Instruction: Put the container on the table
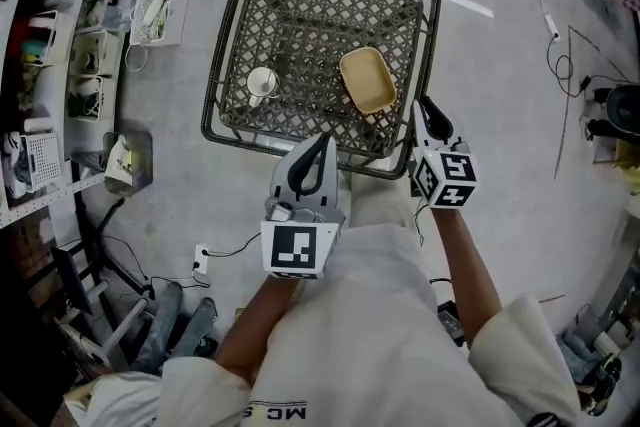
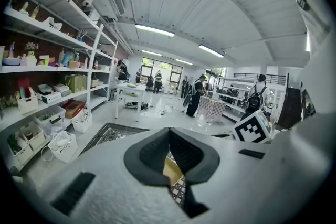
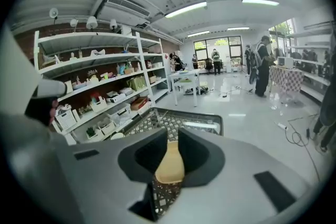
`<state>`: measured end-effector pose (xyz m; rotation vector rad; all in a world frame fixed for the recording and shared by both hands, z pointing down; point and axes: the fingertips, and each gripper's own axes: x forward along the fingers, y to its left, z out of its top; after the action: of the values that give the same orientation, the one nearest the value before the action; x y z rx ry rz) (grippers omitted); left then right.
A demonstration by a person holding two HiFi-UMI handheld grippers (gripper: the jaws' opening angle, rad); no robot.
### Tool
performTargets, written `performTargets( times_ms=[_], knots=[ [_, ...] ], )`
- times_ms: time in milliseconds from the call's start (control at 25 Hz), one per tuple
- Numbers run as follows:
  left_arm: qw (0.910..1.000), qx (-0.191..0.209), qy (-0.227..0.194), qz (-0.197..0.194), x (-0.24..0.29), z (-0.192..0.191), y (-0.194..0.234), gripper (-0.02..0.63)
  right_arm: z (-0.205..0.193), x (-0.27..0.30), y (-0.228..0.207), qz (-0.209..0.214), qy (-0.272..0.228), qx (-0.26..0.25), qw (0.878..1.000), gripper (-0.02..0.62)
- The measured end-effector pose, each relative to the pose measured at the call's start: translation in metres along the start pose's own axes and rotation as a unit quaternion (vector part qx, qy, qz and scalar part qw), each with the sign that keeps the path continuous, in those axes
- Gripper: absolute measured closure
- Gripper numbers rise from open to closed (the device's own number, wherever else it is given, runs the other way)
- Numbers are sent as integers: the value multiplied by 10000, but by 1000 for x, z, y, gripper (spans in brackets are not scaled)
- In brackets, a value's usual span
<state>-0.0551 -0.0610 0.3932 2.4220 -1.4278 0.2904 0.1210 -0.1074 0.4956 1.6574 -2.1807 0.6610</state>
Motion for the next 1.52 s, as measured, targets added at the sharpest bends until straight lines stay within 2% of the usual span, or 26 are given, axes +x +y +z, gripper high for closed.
performTargets(
  times_ms=[240,400,560,680,800,1040,1520],
  knots=[
    [9999,-29,-161,28,-12,14,-1,581,34,-53,13,86,-420,-27,9991,537],
    [9995,-22,-323,-28,-18,24,-4,581,50,-83,24,358,-661,-34,9972,535],
    [9992,80,-388,-92,-20,29,-5,581,70,-108,29,413,-986,-111,9942,505],
    [9987,174,-467,-74,-24,36,-5,581,79,-124,27,350,-1130,-53,9930,531],
    [9982,242,-540,-88,-28,43,-6,581,94,-138,30,462,-1280,92,9907,551],
    [9980,226,-593,-47,-40,52,0,581,123,-158,50,710,-1574,-259,9846,572],
    [9974,244,-655,-168,-44,61,-7,583,109,-158,51,614,-1507,-340,9861,572]
  ],
)
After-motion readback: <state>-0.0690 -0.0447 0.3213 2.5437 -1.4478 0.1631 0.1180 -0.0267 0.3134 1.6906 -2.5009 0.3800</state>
